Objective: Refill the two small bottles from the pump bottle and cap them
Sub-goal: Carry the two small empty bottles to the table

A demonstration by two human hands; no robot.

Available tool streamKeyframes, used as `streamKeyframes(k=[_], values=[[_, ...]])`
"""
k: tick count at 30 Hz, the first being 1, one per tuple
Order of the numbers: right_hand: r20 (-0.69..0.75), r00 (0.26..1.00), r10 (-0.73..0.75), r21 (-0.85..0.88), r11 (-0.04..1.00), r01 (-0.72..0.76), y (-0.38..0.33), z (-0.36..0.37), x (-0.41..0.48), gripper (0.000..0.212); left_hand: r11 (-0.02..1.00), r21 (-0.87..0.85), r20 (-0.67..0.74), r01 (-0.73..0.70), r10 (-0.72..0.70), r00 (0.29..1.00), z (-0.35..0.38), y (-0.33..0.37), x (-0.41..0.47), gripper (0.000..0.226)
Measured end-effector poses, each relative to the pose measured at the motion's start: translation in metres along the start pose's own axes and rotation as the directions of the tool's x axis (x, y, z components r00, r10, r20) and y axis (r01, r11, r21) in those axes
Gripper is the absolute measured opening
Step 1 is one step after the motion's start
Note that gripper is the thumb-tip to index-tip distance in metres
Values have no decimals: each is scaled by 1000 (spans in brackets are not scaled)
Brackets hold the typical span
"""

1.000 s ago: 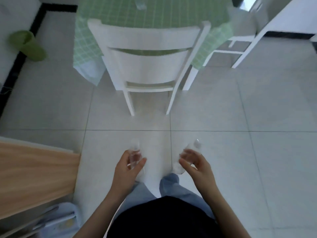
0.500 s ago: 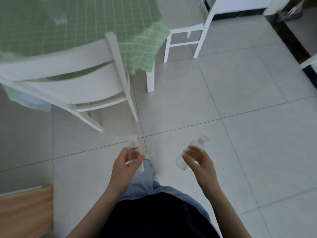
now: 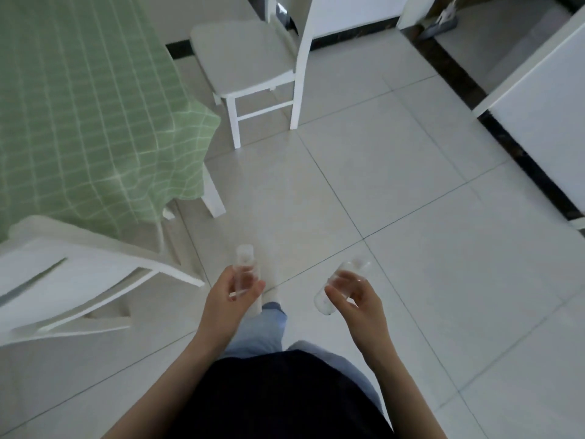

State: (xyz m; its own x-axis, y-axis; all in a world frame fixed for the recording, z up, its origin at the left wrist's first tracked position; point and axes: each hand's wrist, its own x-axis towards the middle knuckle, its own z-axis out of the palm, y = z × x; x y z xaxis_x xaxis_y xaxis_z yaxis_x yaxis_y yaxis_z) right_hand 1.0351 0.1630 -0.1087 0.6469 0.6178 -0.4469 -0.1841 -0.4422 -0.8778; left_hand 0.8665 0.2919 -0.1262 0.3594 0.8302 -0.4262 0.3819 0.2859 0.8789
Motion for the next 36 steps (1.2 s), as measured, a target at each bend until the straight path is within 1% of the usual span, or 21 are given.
streamKeyframes(k=[5,11,16,19,26,31,36], values=[[-28,999,-23,26,999,23,-38,-1,70,23,999,-14,0,-30,30,1000,10,48,72,20],[11,1000,-5,9,1000,5,-71,-11,160,23,1000,-21,-55,-7,5,998,39,79,141,23],[114,993,11,-30,1000,-7,-103,-26,256,24,998,-53,-150,19,-27,988,75,108,202,24],[202,979,-5,-71,997,20,-133,-36,313,25,995,-99,-233,30,-52,971,99,130,234,24],[333,943,-24,-140,987,74,-206,-43,416,24,983,-184,-383,2,-73,921,129,178,293,24],[404,915,-4,-190,978,89,-237,-20,466,25,977,-212,-457,4,-103,883,129,195,335,24],[476,880,-5,-221,967,126,-263,26,515,19,955,-298,-468,1,-146,872,116,208,390,26]])
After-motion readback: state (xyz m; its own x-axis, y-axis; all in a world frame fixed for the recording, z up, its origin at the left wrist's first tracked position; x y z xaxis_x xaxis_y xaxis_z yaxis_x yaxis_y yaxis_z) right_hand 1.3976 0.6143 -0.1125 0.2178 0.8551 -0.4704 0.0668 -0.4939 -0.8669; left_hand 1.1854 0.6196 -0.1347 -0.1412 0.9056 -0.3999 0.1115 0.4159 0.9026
